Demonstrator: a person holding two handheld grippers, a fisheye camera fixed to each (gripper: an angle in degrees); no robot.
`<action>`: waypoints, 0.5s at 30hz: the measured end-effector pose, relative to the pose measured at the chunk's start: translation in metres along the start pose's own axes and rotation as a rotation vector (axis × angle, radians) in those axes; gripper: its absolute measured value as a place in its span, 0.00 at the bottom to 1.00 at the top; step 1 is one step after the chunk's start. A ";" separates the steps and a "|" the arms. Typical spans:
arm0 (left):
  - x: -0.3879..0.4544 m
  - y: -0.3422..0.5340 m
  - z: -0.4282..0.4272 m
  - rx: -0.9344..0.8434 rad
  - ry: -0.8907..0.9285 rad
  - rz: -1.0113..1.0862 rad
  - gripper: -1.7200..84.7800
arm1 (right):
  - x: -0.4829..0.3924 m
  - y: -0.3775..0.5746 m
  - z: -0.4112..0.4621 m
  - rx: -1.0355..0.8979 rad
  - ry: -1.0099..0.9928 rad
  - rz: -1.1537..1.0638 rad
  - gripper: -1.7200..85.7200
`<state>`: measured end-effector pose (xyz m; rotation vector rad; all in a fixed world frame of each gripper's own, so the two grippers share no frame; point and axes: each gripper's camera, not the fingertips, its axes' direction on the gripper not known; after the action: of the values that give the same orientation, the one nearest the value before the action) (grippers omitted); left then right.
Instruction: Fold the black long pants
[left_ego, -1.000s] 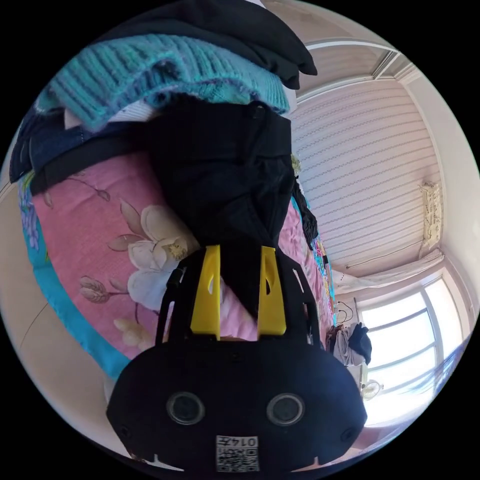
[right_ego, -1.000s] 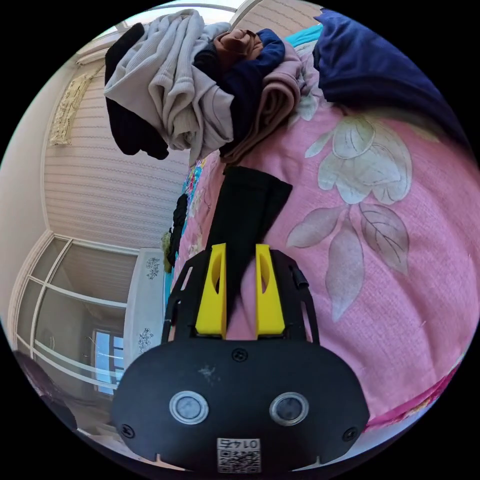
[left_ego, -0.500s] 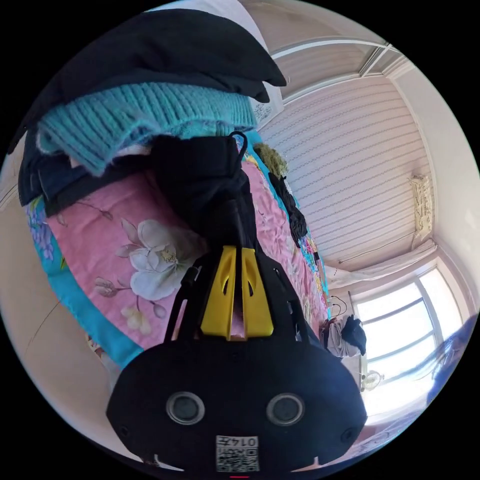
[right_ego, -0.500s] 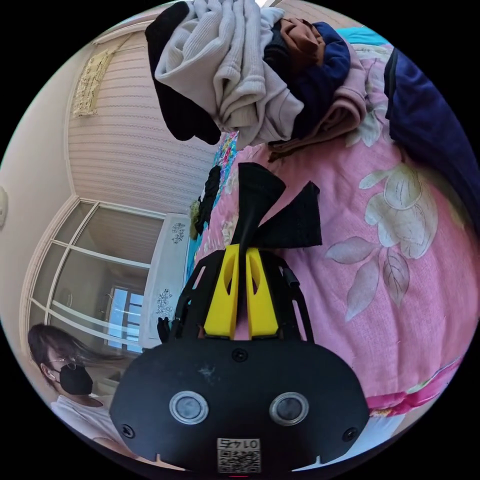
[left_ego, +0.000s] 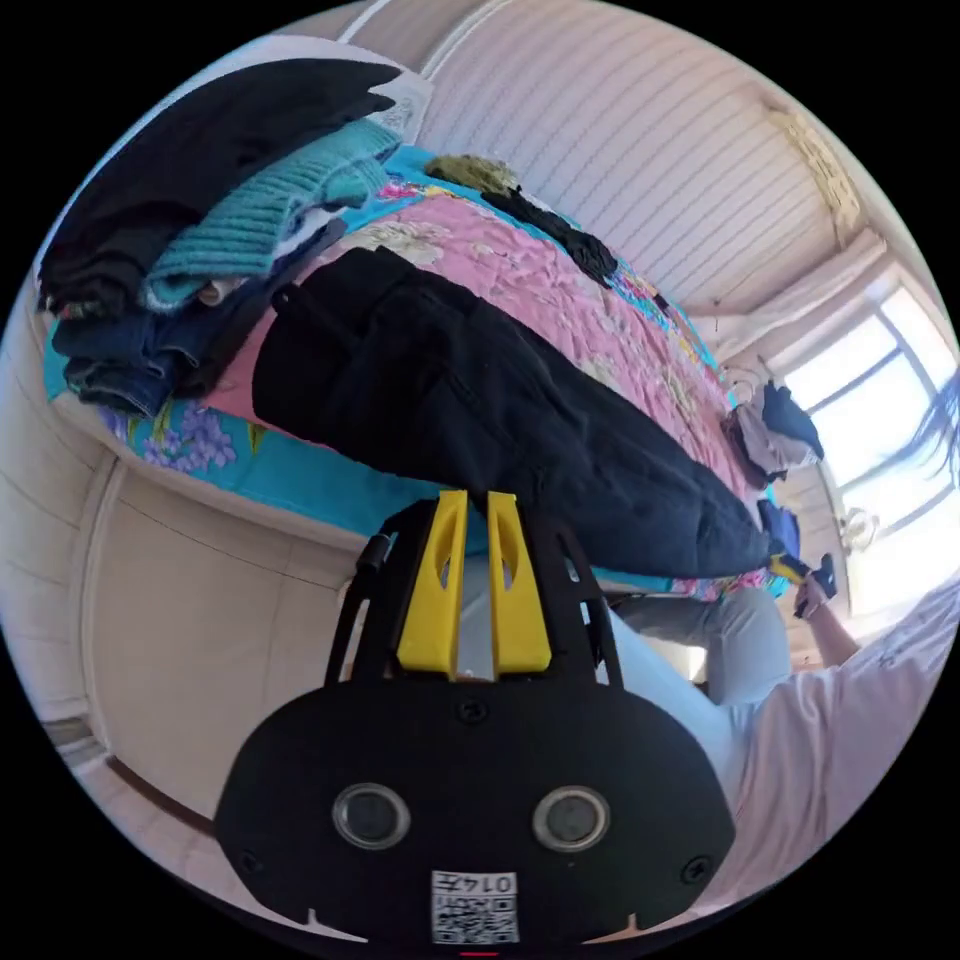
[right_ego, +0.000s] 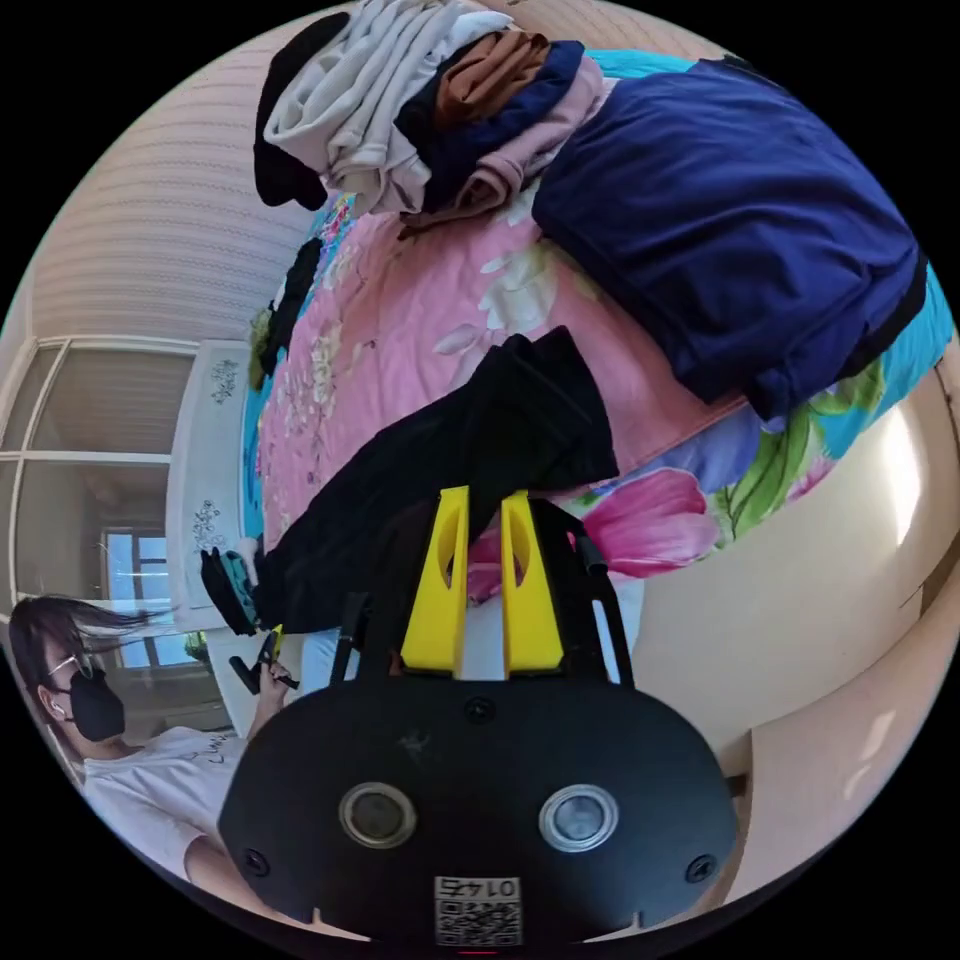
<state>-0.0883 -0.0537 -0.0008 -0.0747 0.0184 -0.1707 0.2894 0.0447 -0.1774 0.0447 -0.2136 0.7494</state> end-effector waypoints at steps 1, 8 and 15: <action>0.014 0.006 -0.002 -0.043 -0.097 0.089 0.05 | -0.005 0.008 -0.002 0.024 0.095 0.016 0.05; 0.139 0.003 0.009 -0.122 -0.207 0.650 0.03 | -0.132 0.059 0.031 0.058 0.355 -0.608 0.05; 0.261 -0.032 0.129 -0.192 -0.175 1.123 0.07 | -0.284 0.119 0.197 -0.332 0.285 -1.303 0.13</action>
<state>0.1669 -0.1207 0.1266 -0.2578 -0.0984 0.9619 -0.0281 -0.0819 -0.0478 -0.2240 -0.0033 -0.5832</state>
